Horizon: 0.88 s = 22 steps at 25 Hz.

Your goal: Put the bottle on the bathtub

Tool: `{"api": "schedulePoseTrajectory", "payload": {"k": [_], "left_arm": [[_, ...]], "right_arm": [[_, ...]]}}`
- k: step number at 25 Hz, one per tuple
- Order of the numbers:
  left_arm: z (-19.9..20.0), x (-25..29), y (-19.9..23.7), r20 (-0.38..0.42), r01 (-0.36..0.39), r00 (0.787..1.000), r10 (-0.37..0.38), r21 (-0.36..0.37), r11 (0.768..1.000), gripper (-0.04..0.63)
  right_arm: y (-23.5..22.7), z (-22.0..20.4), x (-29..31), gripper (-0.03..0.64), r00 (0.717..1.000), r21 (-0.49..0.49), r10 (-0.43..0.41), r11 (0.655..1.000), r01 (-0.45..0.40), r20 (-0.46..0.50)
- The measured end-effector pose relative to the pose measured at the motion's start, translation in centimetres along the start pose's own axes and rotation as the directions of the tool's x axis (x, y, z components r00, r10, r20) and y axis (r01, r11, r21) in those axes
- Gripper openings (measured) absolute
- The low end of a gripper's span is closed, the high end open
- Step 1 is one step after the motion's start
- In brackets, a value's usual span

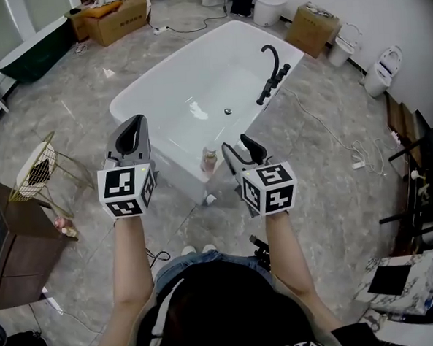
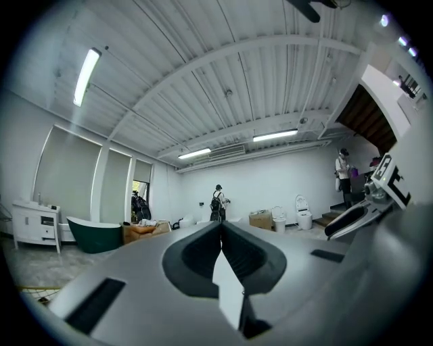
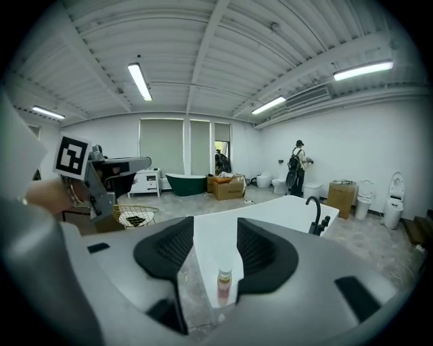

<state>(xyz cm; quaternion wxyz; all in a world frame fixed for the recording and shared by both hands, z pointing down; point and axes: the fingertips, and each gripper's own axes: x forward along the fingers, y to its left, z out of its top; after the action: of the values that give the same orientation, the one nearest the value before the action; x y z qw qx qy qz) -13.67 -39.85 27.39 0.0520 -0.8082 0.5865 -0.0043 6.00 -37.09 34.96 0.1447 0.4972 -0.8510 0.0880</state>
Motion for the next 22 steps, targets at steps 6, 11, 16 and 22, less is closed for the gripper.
{"api": "schedulePoseTrajectory", "payload": {"k": [6, 11, 16, 22], "left_arm": [[2.2, -0.1, 0.2, 0.044, 0.005, 0.999, -0.006, 0.025, 1.000, 0.012], [3.9, -0.2, 0.1, 0.073, 0.007, 0.997, -0.011, 0.045, 0.999, 0.012], [5.3, 0.2, -0.9, 0.102, 0.061, 0.992, -0.068, 0.068, 0.996, 0.012], [6.8, 0.6, -0.7, 0.126, 0.053, 0.990, -0.065, 0.097, 0.994, 0.012]], "right_arm": [[-1.5, 4.6, -2.6, 0.080, 0.990, -0.033, -0.063, 0.997, 0.067, 0.125], [-2.8, 7.7, -4.8, 0.014, 0.970, -0.067, -0.090, 0.992, 0.108, 0.227], [-4.1, 9.5, -5.8, 0.014, 0.957, -0.071, -0.101, 0.990, 0.125, 0.271], [-5.1, 12.1, -7.0, 0.014, 0.930, -0.109, -0.130, 0.978, 0.177, 0.343]]}}
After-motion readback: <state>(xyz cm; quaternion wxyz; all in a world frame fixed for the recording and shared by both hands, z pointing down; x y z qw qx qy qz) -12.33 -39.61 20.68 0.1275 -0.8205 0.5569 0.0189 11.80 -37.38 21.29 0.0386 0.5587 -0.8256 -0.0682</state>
